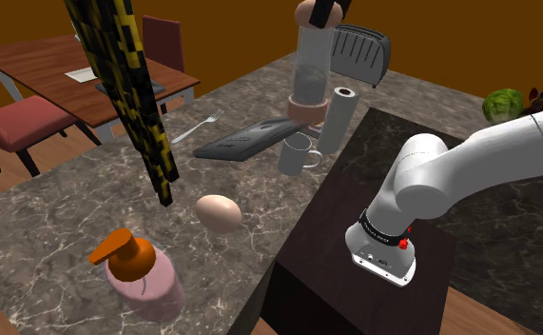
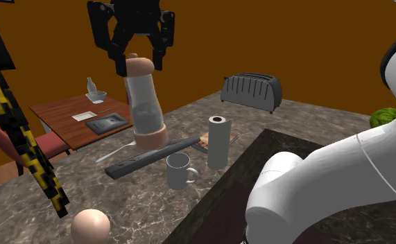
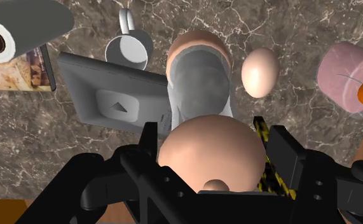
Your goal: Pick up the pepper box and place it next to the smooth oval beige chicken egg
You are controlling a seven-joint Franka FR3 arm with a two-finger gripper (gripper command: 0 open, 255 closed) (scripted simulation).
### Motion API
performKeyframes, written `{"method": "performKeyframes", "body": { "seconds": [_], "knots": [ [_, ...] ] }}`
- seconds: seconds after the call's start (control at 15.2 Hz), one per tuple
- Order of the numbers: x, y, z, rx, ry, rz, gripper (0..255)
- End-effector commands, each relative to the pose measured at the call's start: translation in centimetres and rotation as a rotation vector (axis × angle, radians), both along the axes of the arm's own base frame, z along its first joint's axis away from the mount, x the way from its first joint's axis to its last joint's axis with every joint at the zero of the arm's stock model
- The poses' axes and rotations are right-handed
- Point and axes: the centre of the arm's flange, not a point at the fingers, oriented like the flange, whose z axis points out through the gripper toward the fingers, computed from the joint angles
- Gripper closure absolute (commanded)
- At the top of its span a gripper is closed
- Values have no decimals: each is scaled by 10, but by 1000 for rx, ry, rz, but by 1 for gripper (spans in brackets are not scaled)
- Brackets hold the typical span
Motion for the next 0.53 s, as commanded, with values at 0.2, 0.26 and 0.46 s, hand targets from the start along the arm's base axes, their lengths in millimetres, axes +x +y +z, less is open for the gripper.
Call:
{"method": "performKeyframes", "body": {
  "seconds": [0.2, 0.26, 0.46],
  "knots": [
    [-1, 2, -26, 0, 0, -1, 255],
    [-1, 2, -31, 0, 0, -1, 255],
    [-1, 2, -47, 0, 0, -1, 255]
  ]
}}
